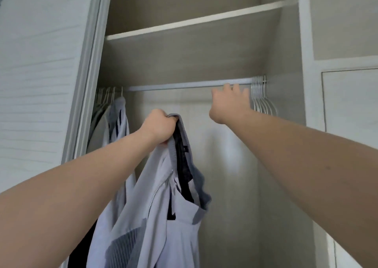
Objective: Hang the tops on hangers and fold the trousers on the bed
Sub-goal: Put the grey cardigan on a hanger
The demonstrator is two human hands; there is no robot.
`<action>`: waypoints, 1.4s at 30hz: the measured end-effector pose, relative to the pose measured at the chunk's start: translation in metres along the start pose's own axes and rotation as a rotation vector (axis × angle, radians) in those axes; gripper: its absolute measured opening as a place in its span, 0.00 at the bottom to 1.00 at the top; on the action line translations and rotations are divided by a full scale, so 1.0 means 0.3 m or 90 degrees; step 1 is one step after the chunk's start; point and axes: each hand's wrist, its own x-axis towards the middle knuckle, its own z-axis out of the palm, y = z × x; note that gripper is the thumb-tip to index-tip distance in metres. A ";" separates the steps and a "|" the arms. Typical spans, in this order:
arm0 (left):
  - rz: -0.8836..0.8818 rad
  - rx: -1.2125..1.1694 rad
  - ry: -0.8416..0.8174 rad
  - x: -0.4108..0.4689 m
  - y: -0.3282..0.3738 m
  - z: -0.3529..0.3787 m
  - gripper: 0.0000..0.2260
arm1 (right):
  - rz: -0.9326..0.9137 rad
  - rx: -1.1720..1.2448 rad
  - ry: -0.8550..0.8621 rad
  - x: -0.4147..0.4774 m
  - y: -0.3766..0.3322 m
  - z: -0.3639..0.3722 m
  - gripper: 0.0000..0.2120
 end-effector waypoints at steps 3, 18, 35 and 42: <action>0.024 -0.041 0.000 0.125 -0.016 0.028 0.18 | 0.063 -0.099 0.006 0.086 0.040 0.052 0.22; 0.047 -0.086 -0.105 0.398 -0.171 0.272 0.09 | 0.215 -0.314 0.007 0.227 0.255 0.253 0.19; 0.054 -0.037 -0.151 0.484 -0.278 0.435 0.11 | 0.187 -0.100 0.157 0.306 0.272 0.209 0.14; 0.062 -0.009 -0.136 0.344 -0.294 0.403 0.15 | 0.303 0.338 0.212 0.127 0.161 0.199 0.14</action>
